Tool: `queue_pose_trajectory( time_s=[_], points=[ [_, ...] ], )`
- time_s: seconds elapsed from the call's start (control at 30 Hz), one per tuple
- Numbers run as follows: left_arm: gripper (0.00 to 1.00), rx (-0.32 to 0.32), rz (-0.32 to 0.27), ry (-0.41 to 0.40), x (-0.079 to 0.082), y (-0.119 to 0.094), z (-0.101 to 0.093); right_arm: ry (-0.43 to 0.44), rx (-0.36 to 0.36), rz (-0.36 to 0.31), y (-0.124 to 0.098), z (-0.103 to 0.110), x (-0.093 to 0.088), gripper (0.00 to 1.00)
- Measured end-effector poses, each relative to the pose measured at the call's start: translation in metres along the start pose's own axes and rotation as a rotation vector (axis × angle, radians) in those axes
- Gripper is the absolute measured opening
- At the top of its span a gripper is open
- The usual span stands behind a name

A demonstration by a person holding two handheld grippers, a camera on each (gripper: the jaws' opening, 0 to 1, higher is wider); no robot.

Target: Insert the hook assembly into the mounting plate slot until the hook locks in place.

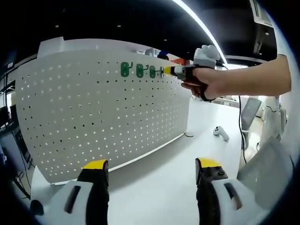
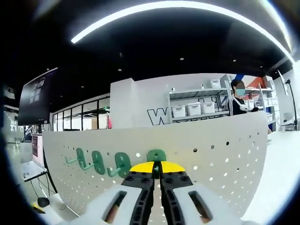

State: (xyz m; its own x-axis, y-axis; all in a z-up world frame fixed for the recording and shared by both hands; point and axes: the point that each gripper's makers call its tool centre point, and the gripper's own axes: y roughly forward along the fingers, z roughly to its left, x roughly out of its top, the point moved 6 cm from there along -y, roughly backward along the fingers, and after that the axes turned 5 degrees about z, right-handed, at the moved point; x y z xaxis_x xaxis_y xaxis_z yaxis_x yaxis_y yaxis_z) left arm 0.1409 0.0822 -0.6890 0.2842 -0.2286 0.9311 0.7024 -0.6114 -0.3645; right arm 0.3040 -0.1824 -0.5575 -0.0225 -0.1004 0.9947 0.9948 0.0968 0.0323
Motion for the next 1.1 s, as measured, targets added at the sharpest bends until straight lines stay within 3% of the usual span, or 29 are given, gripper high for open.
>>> queue_pose_trajectory(
  time_s=[0.1,0.73,1.1],
  points=[
    [0.77,-0.004,0.002,0.003,0.0004,0.0007,-0.0015,-0.032,-0.009,-0.007,0.0007,0.0001,-0.0021,0.01],
    [0.76,-0.003,0.002,-0.002,-0.0013,-0.0002,-0.0014,-0.042,-0.014,-0.020,-0.0018,0.0002,-0.0036,0.02],
    [0.76,-0.001,0.003,0.000,-0.0018,0.0004,0.0004,-0.039,0.080,-0.033,-0.0072,-0.0061,0.0006,0.09]
  ],
)
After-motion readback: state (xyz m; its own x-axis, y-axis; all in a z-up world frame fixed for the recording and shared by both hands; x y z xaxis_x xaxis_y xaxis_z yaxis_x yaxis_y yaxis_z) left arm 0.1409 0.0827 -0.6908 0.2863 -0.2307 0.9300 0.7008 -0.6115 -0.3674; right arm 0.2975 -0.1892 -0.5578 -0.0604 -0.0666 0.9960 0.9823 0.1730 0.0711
